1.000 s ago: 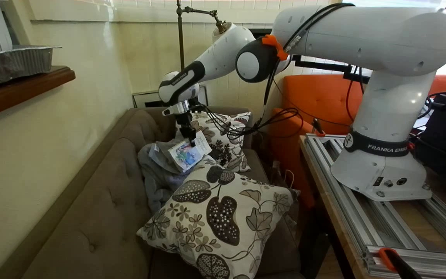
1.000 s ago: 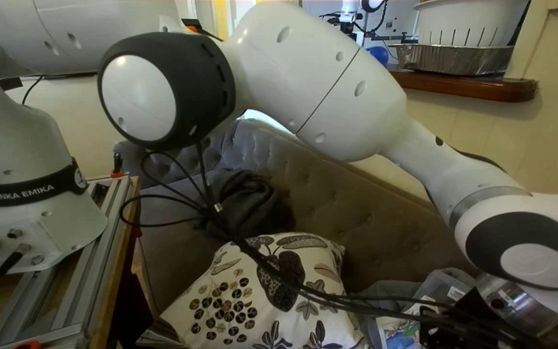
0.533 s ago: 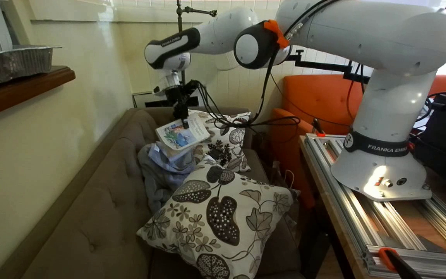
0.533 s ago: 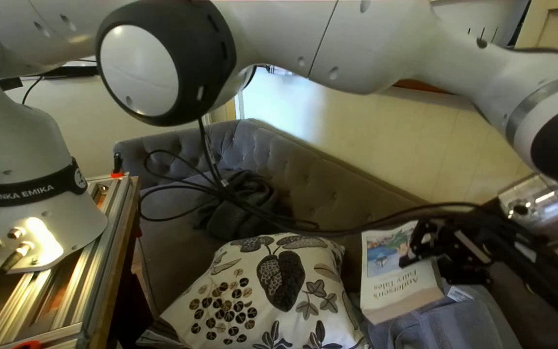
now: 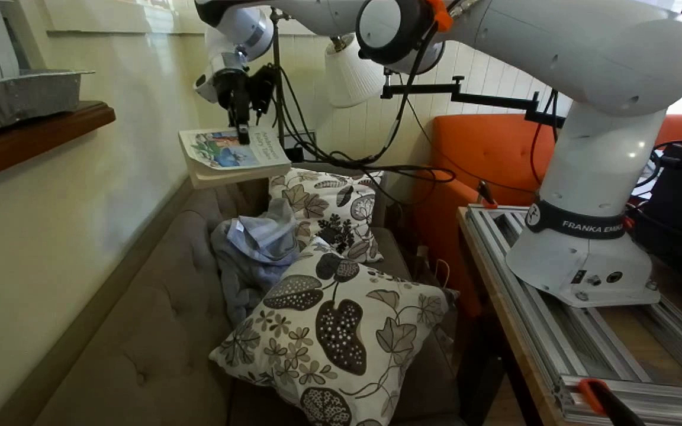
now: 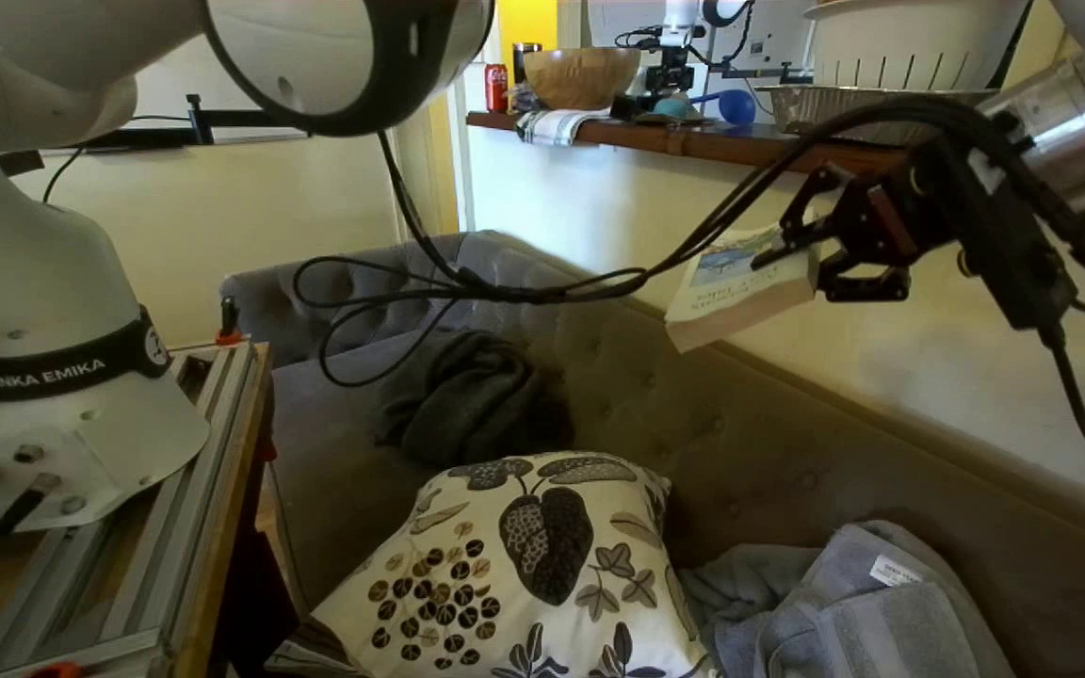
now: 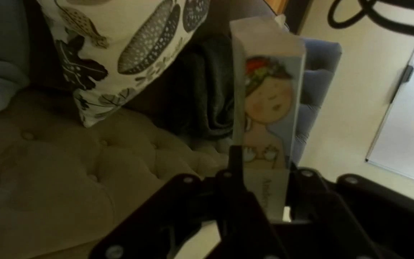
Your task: Put the white book on the countertop.
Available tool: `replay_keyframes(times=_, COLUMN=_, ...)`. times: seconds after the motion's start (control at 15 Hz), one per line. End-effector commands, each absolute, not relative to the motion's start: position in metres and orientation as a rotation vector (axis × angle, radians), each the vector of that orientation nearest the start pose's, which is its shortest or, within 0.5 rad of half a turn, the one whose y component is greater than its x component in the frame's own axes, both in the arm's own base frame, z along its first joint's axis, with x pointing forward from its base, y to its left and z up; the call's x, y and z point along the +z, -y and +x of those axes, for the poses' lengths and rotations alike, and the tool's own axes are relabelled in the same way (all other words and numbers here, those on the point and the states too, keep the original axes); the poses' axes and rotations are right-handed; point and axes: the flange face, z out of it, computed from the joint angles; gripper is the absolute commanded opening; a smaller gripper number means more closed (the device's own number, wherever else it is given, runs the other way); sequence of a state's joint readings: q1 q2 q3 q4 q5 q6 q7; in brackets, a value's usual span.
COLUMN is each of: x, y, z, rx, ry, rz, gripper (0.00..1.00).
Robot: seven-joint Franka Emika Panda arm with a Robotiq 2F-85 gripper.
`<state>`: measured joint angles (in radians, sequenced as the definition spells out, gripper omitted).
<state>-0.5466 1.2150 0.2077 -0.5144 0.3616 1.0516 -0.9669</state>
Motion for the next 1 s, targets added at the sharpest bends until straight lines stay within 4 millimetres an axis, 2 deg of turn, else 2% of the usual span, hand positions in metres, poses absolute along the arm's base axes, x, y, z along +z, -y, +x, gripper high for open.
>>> replay_keyframes(times=0.0, x=0.318, y=0.234, z=0.686, rx=0.136, ry=0.572, rz=-2.131, gripper=0.06)
replay_keyframes(times=0.2, x=0.344, y=0.198, z=0.699, rx=0.152, ry=0.508, rz=-2.122, gripper=0.06)
replay_keyframes(times=0.4, x=0.359, y=0.167, z=0.704, rx=0.224, ry=0.487, rz=-2.138, gripper=0.06)
replay_keyframes(times=0.67, x=0.366, y=0.12, z=0.712, rx=0.301, ry=0.477, rz=-2.137, gripper=0.06)
replay_keyframes(times=0.93, x=0.365, y=0.063, z=0.718, rx=0.369, ry=0.501, rz=-2.114, gripper=0.06)
